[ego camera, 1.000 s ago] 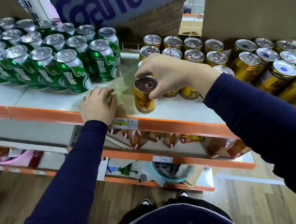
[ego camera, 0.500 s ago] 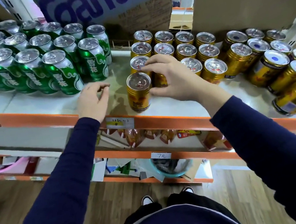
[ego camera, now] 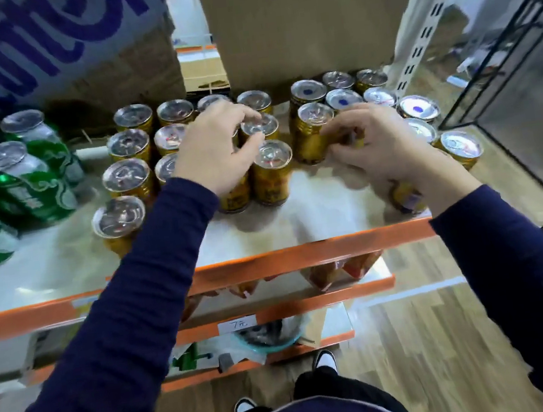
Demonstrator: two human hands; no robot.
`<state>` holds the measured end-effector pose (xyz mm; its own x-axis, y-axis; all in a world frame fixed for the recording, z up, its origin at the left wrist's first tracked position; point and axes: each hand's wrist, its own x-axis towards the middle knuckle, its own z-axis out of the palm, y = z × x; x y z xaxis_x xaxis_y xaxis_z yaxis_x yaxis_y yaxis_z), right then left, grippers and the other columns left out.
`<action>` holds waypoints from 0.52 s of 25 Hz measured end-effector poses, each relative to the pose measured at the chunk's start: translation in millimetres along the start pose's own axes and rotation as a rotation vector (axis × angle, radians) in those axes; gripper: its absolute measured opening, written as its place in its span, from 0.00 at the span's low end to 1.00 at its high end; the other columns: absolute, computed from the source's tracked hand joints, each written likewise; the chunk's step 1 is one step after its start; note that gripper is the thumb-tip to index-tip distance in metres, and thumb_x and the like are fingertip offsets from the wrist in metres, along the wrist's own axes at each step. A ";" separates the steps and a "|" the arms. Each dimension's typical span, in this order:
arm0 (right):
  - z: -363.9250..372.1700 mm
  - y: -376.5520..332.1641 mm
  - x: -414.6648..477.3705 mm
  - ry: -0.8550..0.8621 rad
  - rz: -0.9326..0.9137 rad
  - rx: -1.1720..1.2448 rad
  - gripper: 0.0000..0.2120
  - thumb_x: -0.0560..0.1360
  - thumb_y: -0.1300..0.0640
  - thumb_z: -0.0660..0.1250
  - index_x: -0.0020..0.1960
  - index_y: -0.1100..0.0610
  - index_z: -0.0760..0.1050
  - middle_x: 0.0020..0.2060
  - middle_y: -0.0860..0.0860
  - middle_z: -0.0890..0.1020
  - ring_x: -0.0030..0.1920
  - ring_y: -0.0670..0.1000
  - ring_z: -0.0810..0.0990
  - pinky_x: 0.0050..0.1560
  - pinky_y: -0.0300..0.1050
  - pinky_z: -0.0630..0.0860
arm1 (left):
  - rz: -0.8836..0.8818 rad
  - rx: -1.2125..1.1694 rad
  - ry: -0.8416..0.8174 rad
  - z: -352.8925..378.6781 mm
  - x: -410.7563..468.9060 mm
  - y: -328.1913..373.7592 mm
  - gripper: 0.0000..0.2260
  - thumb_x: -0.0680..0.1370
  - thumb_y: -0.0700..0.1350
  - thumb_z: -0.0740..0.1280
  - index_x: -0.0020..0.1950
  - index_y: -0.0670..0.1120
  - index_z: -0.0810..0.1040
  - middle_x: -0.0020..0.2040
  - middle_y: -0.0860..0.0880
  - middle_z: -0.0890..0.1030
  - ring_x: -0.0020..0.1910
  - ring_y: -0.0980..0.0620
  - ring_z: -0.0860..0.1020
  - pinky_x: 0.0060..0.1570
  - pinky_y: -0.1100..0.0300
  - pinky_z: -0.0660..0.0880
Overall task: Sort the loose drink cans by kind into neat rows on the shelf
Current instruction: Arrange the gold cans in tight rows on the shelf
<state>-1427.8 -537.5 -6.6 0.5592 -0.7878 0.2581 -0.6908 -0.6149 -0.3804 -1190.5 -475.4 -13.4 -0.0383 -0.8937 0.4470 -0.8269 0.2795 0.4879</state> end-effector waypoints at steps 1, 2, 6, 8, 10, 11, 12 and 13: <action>-10.1 16.8 -0.1 0.008 0.019 -0.017 0.12 0.70 0.63 0.72 0.54 0.59 0.82 0.47 0.56 0.82 0.49 0.56 0.78 0.49 0.40 0.70 | 0.006 0.007 -0.029 11.6 16.3 9.5 0.12 0.77 0.46 0.66 0.58 0.44 0.79 0.54 0.45 0.78 0.56 0.47 0.75 0.58 0.53 0.70; -20.1 33.2 0.6 0.017 0.040 -0.032 0.12 0.70 0.63 0.71 0.54 0.59 0.82 0.46 0.57 0.82 0.49 0.56 0.78 0.47 0.39 0.68 | 0.012 0.020 -0.061 23.5 32.9 17.5 0.12 0.77 0.46 0.66 0.59 0.44 0.79 0.54 0.45 0.78 0.56 0.47 0.75 0.58 0.53 0.70; -47.6 86.3 12.8 0.000 0.091 -0.079 0.13 0.71 0.60 0.72 0.55 0.59 0.81 0.50 0.56 0.81 0.51 0.55 0.78 0.47 0.36 0.66 | -0.052 0.173 -0.245 65.3 89.2 32.6 0.21 0.76 0.55 0.67 0.64 0.45 0.76 0.58 0.43 0.77 0.58 0.43 0.75 0.58 0.51 0.71; -52.9 104.9 25.0 -0.035 0.057 -0.100 0.13 0.72 0.59 0.72 0.56 0.60 0.81 0.51 0.57 0.81 0.51 0.56 0.78 0.47 0.39 0.67 | -0.131 0.292 -0.371 84.0 107.7 35.7 0.29 0.73 0.61 0.69 0.66 0.43 0.74 0.60 0.41 0.76 0.60 0.41 0.74 0.58 0.51 0.72; -53.2 116.2 43.4 -0.062 -0.012 -0.122 0.14 0.72 0.58 0.72 0.56 0.60 0.81 0.49 0.57 0.81 0.50 0.57 0.78 0.45 0.39 0.65 | -0.191 0.384 -0.452 97.2 116.7 37.6 0.34 0.69 0.64 0.71 0.64 0.41 0.74 0.59 0.39 0.77 0.59 0.40 0.75 0.58 0.48 0.73; -51.0 118.6 54.8 -0.074 -0.044 -0.133 0.14 0.72 0.57 0.72 0.57 0.60 0.81 0.48 0.57 0.81 0.49 0.57 0.78 0.45 0.38 0.64 | -0.206 0.394 -0.449 100.5 117.7 37.9 0.32 0.68 0.63 0.72 0.62 0.41 0.76 0.58 0.39 0.77 0.57 0.40 0.75 0.56 0.48 0.73; -47.7 119.5 67.2 -0.084 -0.073 -0.144 0.15 0.73 0.55 0.71 0.58 0.60 0.80 0.49 0.57 0.81 0.50 0.56 0.77 0.45 0.39 0.64 | -0.217 0.385 -0.426 101.8 117.2 38.1 0.31 0.67 0.62 0.73 0.60 0.41 0.77 0.55 0.40 0.78 0.55 0.40 0.76 0.54 0.48 0.74; -43.6 119.7 82.0 -0.094 -0.098 -0.149 0.16 0.74 0.53 0.70 0.59 0.59 0.80 0.50 0.56 0.81 0.51 0.56 0.77 0.46 0.40 0.66 | -0.227 0.369 -0.395 101.4 116.0 39.1 0.30 0.65 0.61 0.74 0.58 0.42 0.78 0.54 0.41 0.79 0.54 0.40 0.76 0.52 0.48 0.75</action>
<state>-1484.6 -677.3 7.7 0.6629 -0.7213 0.2009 -0.6868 -0.6926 -0.2204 -1284.2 -603.8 -18.5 0.0150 -0.9998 0.0139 -0.9769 -0.0117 0.2134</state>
